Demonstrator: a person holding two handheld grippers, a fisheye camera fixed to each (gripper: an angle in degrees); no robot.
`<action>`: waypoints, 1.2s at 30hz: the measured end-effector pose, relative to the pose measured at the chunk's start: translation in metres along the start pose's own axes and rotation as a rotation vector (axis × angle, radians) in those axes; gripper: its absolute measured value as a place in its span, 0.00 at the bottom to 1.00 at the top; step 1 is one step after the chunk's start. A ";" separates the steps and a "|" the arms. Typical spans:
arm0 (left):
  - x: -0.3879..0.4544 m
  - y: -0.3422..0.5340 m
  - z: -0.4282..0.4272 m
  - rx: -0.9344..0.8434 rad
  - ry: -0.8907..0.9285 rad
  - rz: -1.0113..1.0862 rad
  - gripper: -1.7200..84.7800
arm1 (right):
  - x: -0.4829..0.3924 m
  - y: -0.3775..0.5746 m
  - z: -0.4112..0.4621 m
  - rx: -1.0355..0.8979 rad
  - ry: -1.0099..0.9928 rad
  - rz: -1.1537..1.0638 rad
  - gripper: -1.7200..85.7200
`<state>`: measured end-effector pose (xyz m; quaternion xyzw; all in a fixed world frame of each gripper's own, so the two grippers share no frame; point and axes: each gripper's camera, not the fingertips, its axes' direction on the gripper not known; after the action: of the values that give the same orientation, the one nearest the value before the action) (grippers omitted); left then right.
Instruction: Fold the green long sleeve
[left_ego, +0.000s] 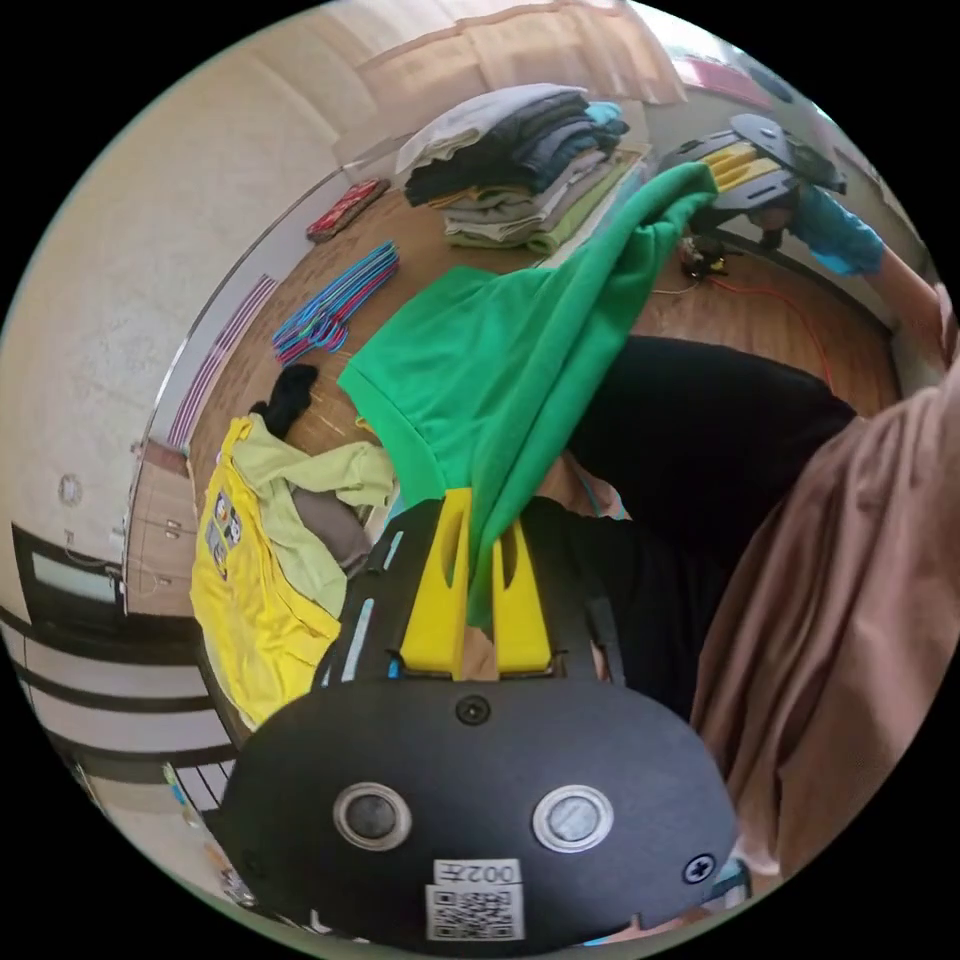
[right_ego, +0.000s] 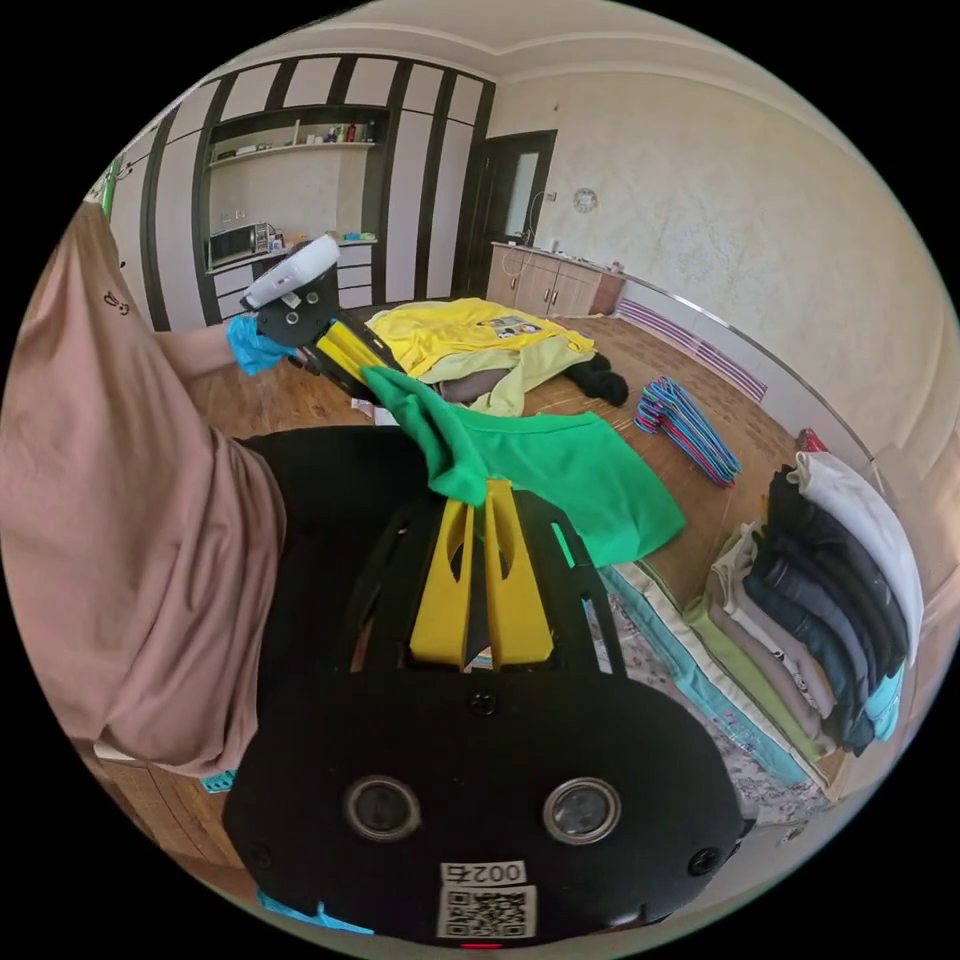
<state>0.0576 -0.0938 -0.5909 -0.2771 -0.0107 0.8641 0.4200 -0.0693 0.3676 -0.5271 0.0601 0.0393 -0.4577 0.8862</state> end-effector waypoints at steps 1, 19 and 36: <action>-0.003 -0.003 -0.004 0.004 0.007 0.020 0.02 | 0.005 0.000 -0.003 0.006 -0.005 -0.005 0.01; -0.170 -0.239 0.070 -0.090 -0.046 0.280 0.07 | 0.239 -0.003 0.129 -0.032 0.247 0.336 0.01; -0.279 -0.341 0.258 -0.275 0.016 0.060 0.15 | 0.403 0.065 0.297 -0.219 0.232 0.602 0.07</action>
<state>0.3153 -0.0218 -0.1560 -0.3393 -0.1175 0.8644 0.3520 0.2204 0.0375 -0.2789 0.0249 0.1691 -0.1586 0.9724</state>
